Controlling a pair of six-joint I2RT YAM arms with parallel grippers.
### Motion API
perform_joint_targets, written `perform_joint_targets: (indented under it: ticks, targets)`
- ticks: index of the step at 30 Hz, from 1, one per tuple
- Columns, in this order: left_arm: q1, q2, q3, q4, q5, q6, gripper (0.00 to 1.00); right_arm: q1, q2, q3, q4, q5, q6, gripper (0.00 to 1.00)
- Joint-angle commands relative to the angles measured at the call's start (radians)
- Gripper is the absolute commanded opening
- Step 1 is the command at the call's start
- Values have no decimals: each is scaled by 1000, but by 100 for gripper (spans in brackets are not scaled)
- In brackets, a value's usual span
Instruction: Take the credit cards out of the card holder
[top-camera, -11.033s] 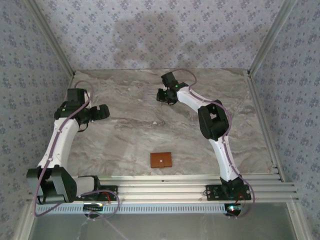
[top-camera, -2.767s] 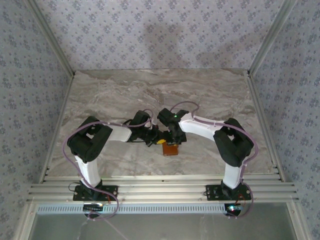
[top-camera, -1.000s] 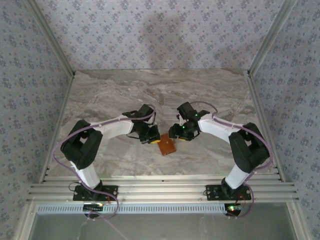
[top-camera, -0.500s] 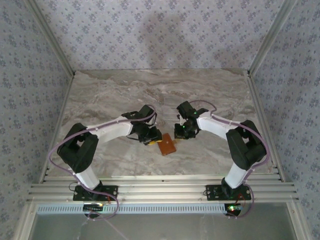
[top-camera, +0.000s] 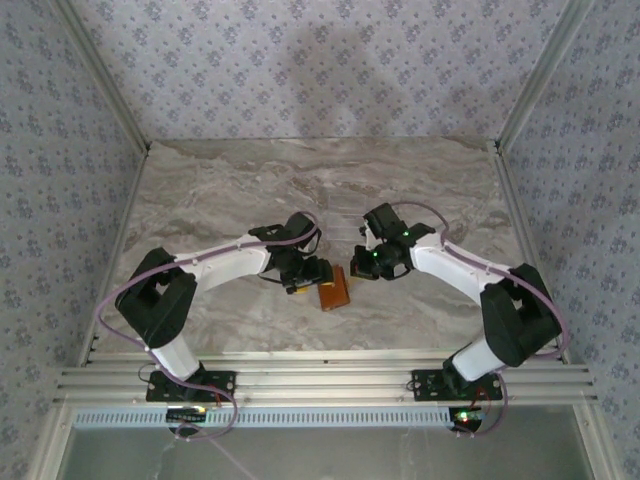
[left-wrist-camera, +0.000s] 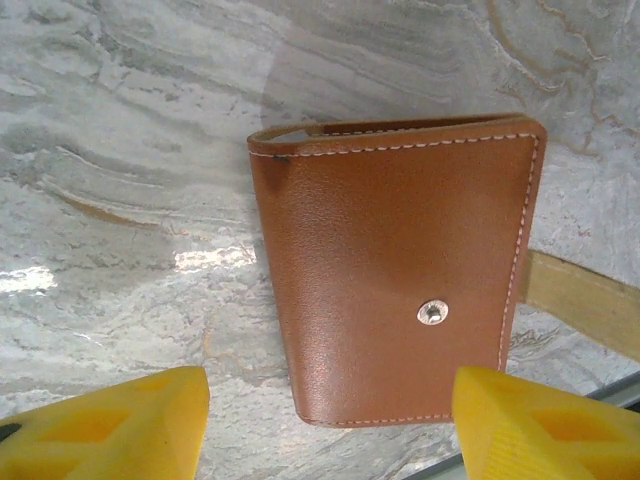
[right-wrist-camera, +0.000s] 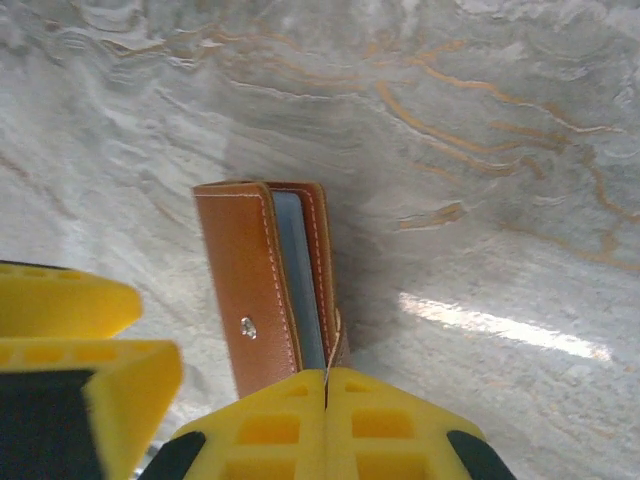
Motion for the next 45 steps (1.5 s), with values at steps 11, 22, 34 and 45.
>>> perform_joint_targets:
  ticks: [11,22,34,45]
  targets:
    - [-13,-30,-19,129,64,-57,78,37,-88,-30,23,-66,102,0]
    - [-13,-1,-18,105,52,-52,77,41,-125,-32,17,-61,121,0]
    - [-13,-6,-24,37,-9,-21,58,32,-144,-44,1,-48,121,0]
    - [-3,-59,-36,-22,-99,-6,28,18,-157,-45,-21,-29,114,0]
